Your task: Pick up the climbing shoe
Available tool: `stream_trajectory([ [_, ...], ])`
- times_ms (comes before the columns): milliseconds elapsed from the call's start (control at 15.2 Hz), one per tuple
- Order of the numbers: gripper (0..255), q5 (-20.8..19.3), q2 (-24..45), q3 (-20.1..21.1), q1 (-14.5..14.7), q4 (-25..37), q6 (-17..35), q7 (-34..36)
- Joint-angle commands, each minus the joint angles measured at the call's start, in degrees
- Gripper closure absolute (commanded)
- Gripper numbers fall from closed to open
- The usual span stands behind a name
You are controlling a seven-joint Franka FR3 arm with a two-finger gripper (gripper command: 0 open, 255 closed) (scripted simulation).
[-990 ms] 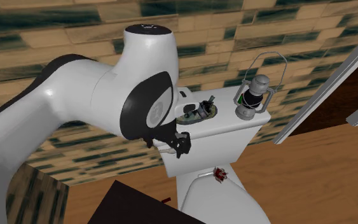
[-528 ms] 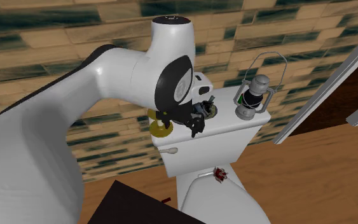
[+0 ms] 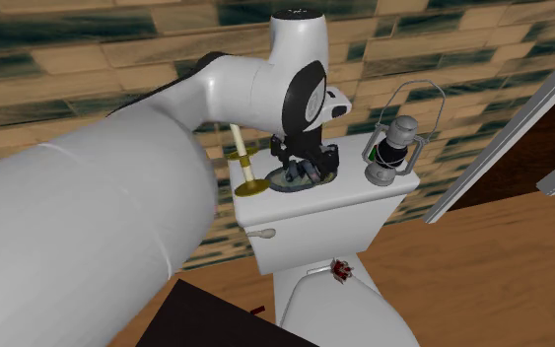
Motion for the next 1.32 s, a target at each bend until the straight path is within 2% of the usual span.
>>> stream_trajectory([
  [0, 0, -0.4, 4.1, -0.1, -0.2, 3.9, 1.2, 0.5],
  [330, 0, -1.3, 13.8, -0.5, -0.7, 15.1, 2.3, 1.5],
  [396, 0, -1.3, 14.2, -0.6, -0.7, 15.6, 2.3, 1.5],
  [858, 0, -1.6, 14.7, -0.6, -0.8, 10.3, 8.0, 2.2],
  [990, 0, -1.6, 14.7, -0.6, -0.8, 10.3, 8.0, 2.2],
  [1056, 255, -1.6, 14.6, -0.7, -0.8, 10.2, 8.1, 2.2],
  [1254, 255, -1.6, 14.6, -0.7, -0.8, 10.1, 8.1, 2.2],
])
